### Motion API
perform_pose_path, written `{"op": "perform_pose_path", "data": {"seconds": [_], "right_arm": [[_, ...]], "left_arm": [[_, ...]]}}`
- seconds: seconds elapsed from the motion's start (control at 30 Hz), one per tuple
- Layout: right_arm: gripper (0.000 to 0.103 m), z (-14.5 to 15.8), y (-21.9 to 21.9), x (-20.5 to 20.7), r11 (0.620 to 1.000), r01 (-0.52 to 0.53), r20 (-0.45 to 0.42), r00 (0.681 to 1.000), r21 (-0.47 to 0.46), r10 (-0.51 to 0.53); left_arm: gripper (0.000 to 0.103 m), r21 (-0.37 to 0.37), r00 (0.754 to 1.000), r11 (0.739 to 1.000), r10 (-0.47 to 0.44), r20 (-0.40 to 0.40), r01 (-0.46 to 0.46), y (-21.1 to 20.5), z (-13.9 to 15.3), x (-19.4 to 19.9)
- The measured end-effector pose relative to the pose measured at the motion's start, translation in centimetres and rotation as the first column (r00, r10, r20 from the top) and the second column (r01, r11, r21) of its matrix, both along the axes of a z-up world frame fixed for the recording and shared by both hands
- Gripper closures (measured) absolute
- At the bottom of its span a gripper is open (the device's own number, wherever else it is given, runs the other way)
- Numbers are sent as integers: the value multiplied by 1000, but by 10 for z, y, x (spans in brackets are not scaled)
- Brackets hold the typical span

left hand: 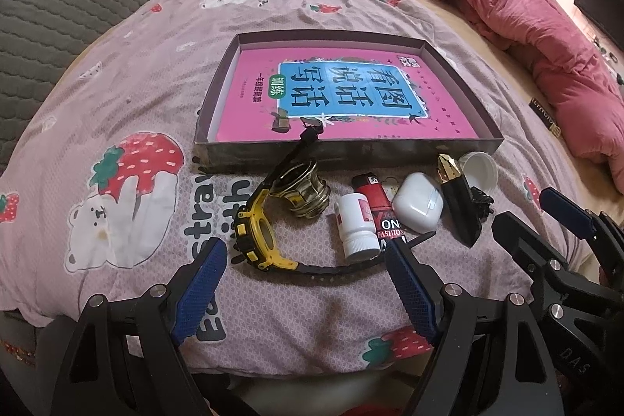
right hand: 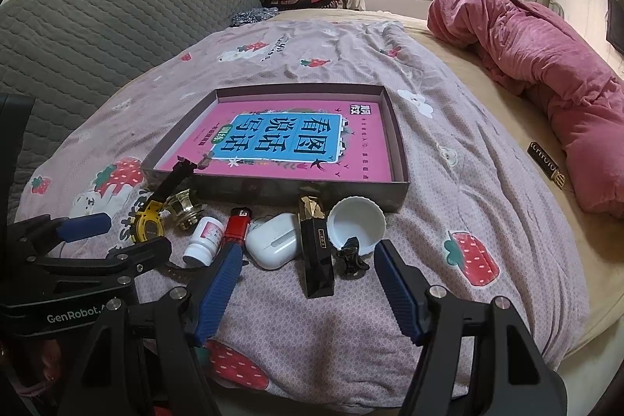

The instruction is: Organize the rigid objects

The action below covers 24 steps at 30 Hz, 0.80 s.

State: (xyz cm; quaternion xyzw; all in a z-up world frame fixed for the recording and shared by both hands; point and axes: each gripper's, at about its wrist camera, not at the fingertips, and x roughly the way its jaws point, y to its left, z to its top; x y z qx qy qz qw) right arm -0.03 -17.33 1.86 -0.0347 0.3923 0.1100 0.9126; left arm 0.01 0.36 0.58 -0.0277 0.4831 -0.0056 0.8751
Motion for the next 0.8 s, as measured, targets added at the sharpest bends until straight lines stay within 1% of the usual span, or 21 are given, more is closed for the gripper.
{"op": "perform_pose_path", "data": {"seconds": [0.8], "right_arm": [[34, 2, -1, -1, 1000, 5, 4, 1000, -2, -4]], "left_arm": [[19, 2, 1000, 1000, -2, 15, 2, 0, 3, -1]]}}
